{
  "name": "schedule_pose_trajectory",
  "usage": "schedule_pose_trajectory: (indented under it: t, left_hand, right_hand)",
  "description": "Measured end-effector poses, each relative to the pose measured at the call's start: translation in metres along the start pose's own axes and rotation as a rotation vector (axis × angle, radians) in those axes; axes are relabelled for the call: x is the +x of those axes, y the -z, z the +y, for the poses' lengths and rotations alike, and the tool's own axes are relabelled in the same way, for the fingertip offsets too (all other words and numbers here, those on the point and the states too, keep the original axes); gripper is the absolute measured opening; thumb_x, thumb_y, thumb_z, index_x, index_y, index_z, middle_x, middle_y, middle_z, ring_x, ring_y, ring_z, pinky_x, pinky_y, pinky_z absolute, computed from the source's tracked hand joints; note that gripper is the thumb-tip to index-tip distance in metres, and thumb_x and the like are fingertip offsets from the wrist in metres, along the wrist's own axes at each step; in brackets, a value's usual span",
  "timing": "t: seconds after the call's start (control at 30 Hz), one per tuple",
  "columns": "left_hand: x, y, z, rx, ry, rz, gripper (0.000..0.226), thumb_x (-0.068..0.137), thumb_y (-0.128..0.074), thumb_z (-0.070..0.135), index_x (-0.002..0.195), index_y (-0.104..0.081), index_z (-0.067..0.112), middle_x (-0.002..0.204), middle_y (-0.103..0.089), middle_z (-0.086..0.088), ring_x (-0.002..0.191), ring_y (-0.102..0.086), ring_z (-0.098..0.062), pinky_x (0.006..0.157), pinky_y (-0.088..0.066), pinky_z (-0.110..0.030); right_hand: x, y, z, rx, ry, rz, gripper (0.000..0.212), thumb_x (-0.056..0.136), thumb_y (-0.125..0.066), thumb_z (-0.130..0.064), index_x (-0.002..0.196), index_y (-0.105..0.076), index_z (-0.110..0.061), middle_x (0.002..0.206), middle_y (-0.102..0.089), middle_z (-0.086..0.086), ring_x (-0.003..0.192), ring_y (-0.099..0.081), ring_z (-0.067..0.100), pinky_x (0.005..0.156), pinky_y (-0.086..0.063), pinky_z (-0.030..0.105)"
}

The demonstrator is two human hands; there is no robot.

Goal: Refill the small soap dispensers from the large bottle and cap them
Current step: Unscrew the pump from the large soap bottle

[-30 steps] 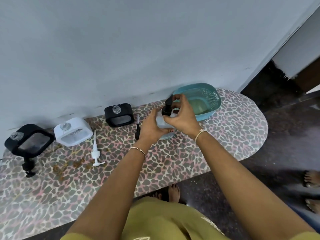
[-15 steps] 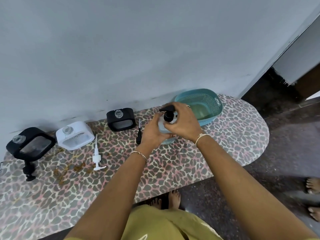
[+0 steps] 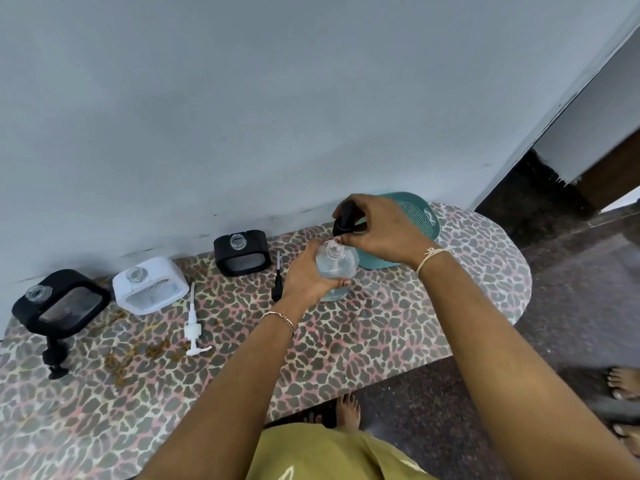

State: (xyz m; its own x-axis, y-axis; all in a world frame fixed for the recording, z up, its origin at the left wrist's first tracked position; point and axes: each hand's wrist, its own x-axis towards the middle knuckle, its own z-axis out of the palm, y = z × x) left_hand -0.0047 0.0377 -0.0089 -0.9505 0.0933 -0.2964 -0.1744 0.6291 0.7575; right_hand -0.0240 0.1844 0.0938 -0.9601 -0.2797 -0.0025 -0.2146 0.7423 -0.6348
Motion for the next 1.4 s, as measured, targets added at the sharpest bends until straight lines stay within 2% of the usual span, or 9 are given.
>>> schedule_pose_trajectory:
  t: [0.1,0.2,0.3,0.57,0.8,0.97,1.2,1.3,1.4]
  left_hand:
    - [-0.003,0.002,0.003,0.012,-0.018,0.002,0.076,0.061,-0.089,0.025,0.123,-0.046,0.019,0.101,-0.057,0.004,0.091,-0.053,-0.016,0.082,-0.044,-0.026]
    - [-0.005,0.003,0.006,0.021,-0.002,-0.007,0.081,0.062,-0.089,0.025,0.128,-0.044,0.016,0.117,-0.060,-0.003,0.099,-0.054,-0.018,0.085,-0.041,-0.026]
    - [-0.008,0.004,0.009,0.034,0.017,-0.006,0.086,0.063,-0.088,0.024,0.134,-0.041,0.016,0.129,-0.057,-0.006,0.117,-0.054,-0.025,0.094,-0.041,-0.029]
    - [-0.014,0.006,0.017,0.028,0.036,-0.018,0.092,0.063,-0.088,0.022,0.139,-0.037,0.015,0.134,-0.054,-0.007,0.122,-0.051,-0.026,0.099,-0.040,-0.031]
    - [-0.014,0.004,0.015,0.027,0.038,-0.017,0.092,0.065,-0.087,0.022,0.141,-0.035,0.015,0.136,-0.052,-0.008,0.124,-0.050,-0.028,0.102,-0.039,-0.033]
    - [-0.014,0.002,0.014,0.025,0.043,-0.011,0.095,0.063,-0.089,0.020,0.141,-0.035,0.016,0.135,-0.053,-0.008,0.123,-0.051,-0.028,0.104,-0.039,-0.035]
    - [-0.011,0.000,0.011,0.025,0.031,-0.007,0.097,0.062,-0.089,0.021,0.142,-0.034,0.015,0.137,-0.052,-0.009,0.125,-0.049,-0.028,0.105,-0.038,-0.034]
    - [-0.009,0.000,0.008,0.023,0.030,-0.004,0.097,0.062,-0.089,0.022,0.142,-0.034,0.016,0.137,-0.052,-0.009,0.124,-0.050,-0.028,0.105,-0.038,-0.034]
    - [-0.008,-0.002,0.006,0.027,0.007,0.008,0.094,0.061,-0.090,0.024,0.139,-0.037,0.019,0.133,-0.054,-0.008,0.118,-0.053,-0.026,0.102,-0.042,-0.034]
  right_hand:
    - [-0.003,0.019,-0.006,0.075,-0.004,0.026,0.030,0.075,-0.080,-0.013,0.099,-0.063,-0.016,0.098,-0.068,-0.005,0.091,-0.065,0.008,0.081,-0.056,0.024]
    - [-0.008,0.038,-0.015,0.120,0.022,0.062,0.042,0.077,-0.080,-0.012,0.112,-0.059,-0.016,0.094,-0.062,-0.013,0.092,-0.065,0.009,0.081,-0.055,0.018]
    - [-0.016,0.054,-0.022,0.174,0.071,0.104,0.054,0.079,-0.077,-0.009,0.126,-0.051,-0.019,0.095,-0.062,-0.004,0.092,-0.068,0.012,0.082,-0.056,0.021]
    - [-0.033,0.086,-0.037,0.166,0.145,0.188,0.055,0.087,-0.067,-0.004,0.135,-0.048,-0.023,0.099,-0.061,0.003,0.091,-0.064,0.002,0.077,-0.051,0.011]
    - [-0.049,0.101,-0.033,0.221,0.149,0.318,0.055,0.088,-0.066,-0.003,0.136,-0.046,-0.022,0.099,-0.061,0.004,0.097,-0.065,0.007,0.080,-0.055,0.018]
    - [-0.060,0.098,-0.006,0.354,0.045,0.471,0.052,0.087,-0.070,-0.010,0.132,-0.047,-0.025,0.097,-0.056,-0.007,0.099,-0.067,0.015,0.087,-0.054,0.026]
    - [-0.081,0.068,0.052,0.557,-0.212,0.716,0.045,0.086,-0.073,-0.015,0.125,-0.052,-0.021,0.107,-0.057,0.009,0.087,-0.065,0.016,0.085,-0.055,0.032]
    - [-0.092,0.046,0.079,0.706,-0.377,0.828,0.040,0.085,-0.074,-0.015,0.119,-0.053,-0.017,0.109,-0.058,0.013,0.099,-0.064,0.026,0.091,-0.055,0.043]
    - [-0.100,0.019,0.100,0.891,-0.535,0.886,0.036,0.086,-0.071,-0.009,0.116,-0.051,-0.011,0.105,-0.060,0.014,0.103,-0.064,0.032,0.092,-0.054,0.044]
